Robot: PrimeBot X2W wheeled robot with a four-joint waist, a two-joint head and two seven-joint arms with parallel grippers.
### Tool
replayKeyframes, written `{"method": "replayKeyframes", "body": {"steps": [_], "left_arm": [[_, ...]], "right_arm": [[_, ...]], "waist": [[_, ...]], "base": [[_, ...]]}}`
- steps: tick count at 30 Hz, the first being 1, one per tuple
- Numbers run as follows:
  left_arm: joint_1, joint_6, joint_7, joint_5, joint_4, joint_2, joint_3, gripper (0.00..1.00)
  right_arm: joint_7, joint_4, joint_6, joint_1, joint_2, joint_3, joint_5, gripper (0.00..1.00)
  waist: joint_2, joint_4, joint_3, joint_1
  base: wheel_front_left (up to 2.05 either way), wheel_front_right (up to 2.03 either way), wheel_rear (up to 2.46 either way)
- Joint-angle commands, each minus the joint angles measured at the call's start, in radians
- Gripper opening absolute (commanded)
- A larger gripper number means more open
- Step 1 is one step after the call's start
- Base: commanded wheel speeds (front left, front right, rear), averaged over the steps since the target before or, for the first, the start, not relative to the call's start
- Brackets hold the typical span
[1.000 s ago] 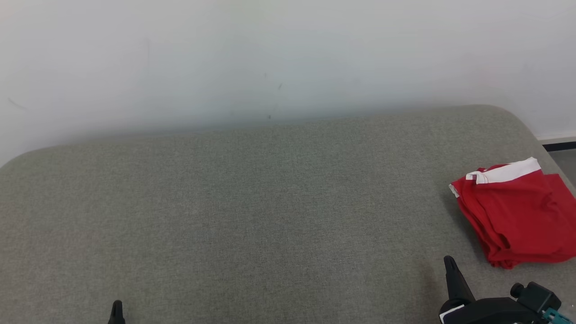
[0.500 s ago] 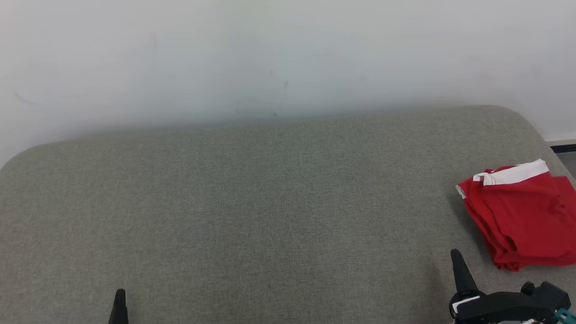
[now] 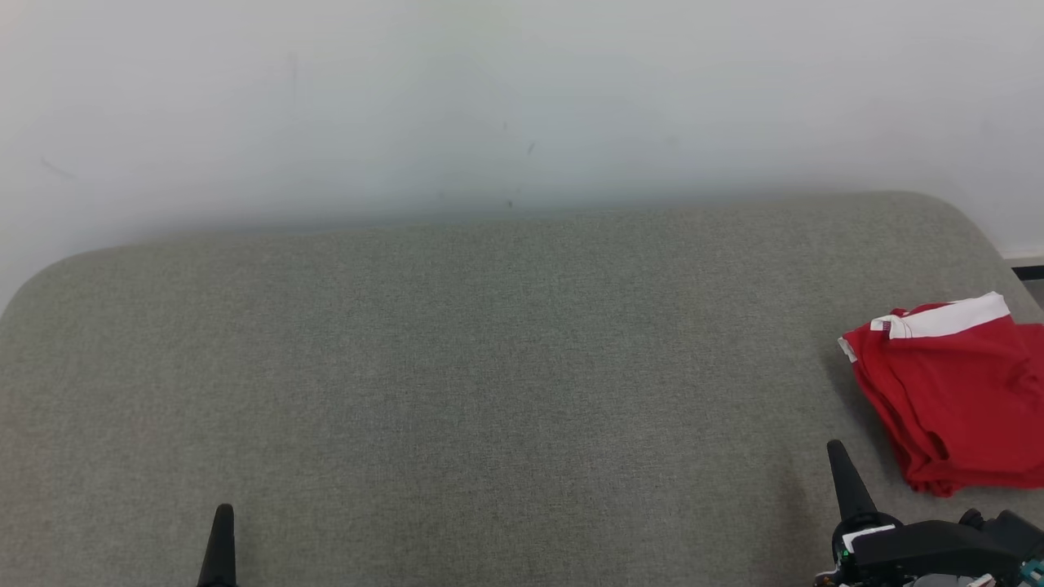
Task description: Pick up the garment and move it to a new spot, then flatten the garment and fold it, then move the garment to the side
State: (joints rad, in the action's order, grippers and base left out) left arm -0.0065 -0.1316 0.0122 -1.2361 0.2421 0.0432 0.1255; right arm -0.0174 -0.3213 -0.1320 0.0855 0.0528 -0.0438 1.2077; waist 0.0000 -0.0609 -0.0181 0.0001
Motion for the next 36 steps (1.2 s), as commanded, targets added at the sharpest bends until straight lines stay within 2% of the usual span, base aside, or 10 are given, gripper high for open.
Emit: {"method": "replayKeyframes", "body": {"steps": [1,36], "left_arm": [[-0.026,0.001,0.009,-0.029,-0.004,0.007,-0.001,0.0],[-0.09,0.001,0.084,-0.301,0.002,0.009,-0.009,0.0]], "right_arm": [[-0.006,0.014,0.001,0.019,-0.001,-0.007,0.032,0.0],[-0.08,0.066,0.002,0.024,-0.003,-0.058,0.322,0.0]], "waist": [[0.0,0.003,0.001,-0.0001],[0.0,0.045,0.016,-0.0001]], "base": [[0.0,0.0,0.0],[0.0,0.0,0.0]]}}
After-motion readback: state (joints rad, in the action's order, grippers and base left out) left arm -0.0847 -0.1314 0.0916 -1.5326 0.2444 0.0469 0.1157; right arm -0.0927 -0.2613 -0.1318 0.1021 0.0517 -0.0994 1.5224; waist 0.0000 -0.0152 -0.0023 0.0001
